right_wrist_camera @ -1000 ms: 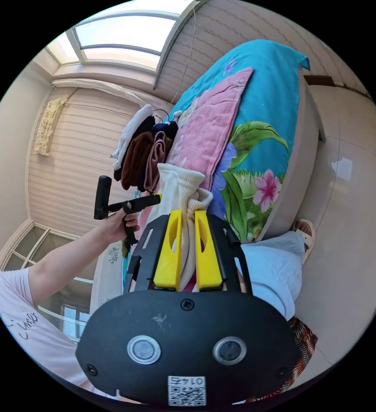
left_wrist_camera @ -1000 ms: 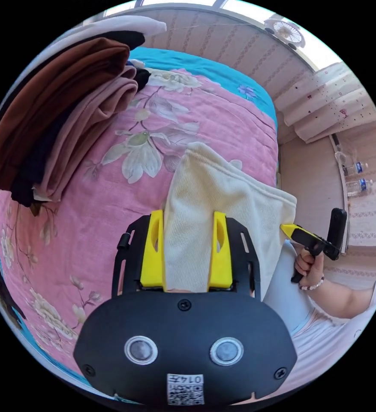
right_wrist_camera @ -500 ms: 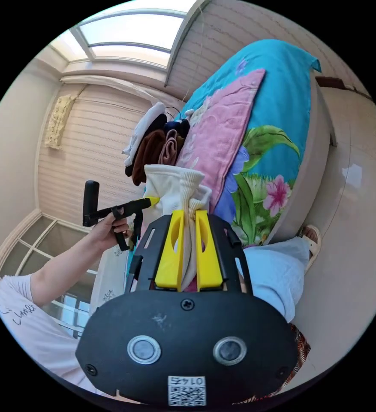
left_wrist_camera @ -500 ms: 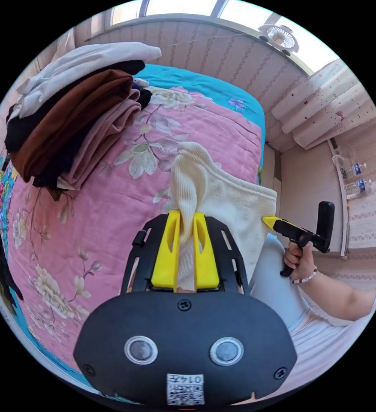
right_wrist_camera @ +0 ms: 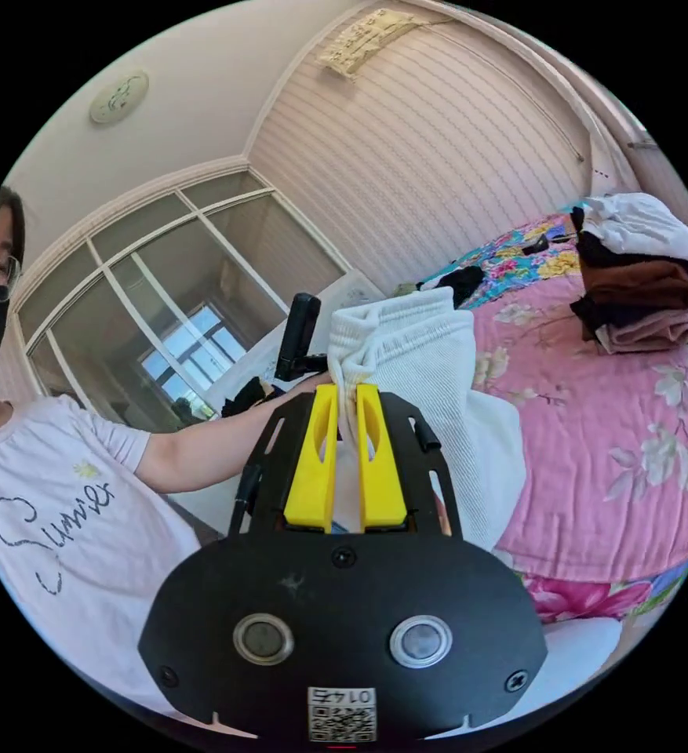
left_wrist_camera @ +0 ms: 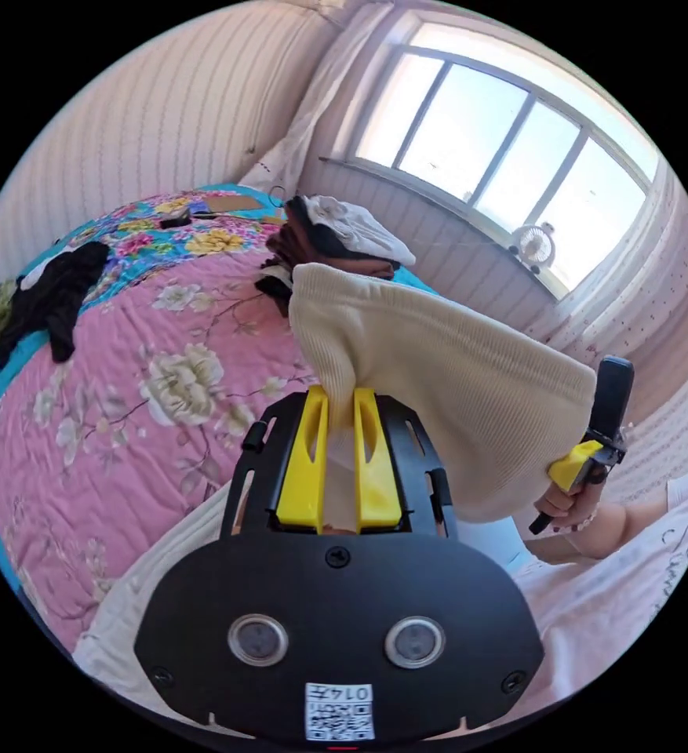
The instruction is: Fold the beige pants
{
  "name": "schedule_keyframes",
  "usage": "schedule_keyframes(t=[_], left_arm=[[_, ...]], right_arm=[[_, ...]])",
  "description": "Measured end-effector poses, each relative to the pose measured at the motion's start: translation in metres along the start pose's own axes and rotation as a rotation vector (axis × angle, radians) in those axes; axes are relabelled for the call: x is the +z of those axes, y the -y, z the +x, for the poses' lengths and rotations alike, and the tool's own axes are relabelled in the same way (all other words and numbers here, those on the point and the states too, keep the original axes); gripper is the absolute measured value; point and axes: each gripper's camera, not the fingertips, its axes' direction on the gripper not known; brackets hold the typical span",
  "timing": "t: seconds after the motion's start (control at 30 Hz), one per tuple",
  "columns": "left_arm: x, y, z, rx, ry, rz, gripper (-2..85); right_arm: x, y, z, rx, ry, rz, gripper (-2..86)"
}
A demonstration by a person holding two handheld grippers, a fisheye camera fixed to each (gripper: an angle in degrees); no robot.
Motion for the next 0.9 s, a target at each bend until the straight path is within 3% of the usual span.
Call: schedule_keyframes(t=[0.13,0.37,0.5,0.67,0.9], left_arm=[[-0.086,-0.076,-0.062,-0.206,0.109,0.02,7.0],[-0.169,-0.264,-0.119,-0.724,0.203,0.038,6.0],[-0.218,-0.322,-0.079,-0.786,0.249,0.101,4.9],[-0.224,-0.3,-0.017,-0.686,0.183,0.126,5.0],[-0.184,-0.228,0.028,-0.581,0.188,-0.093,6.6]], right_arm=[[0.159,-0.02,-0.059,-0.13,0.106,-0.277,4.3],[0.393,-0.146,-0.075,-0.126,0.016,-0.872,2.6],[0.433,-0.176,-0.078,-0.217,0.038,-0.879,2.5],[0.495,-0.159,-0.043,-0.254,-0.137,-0.849,5.9],[0.633,-0.172,-0.016,-0.406,-0.355,-0.909,13.1]])
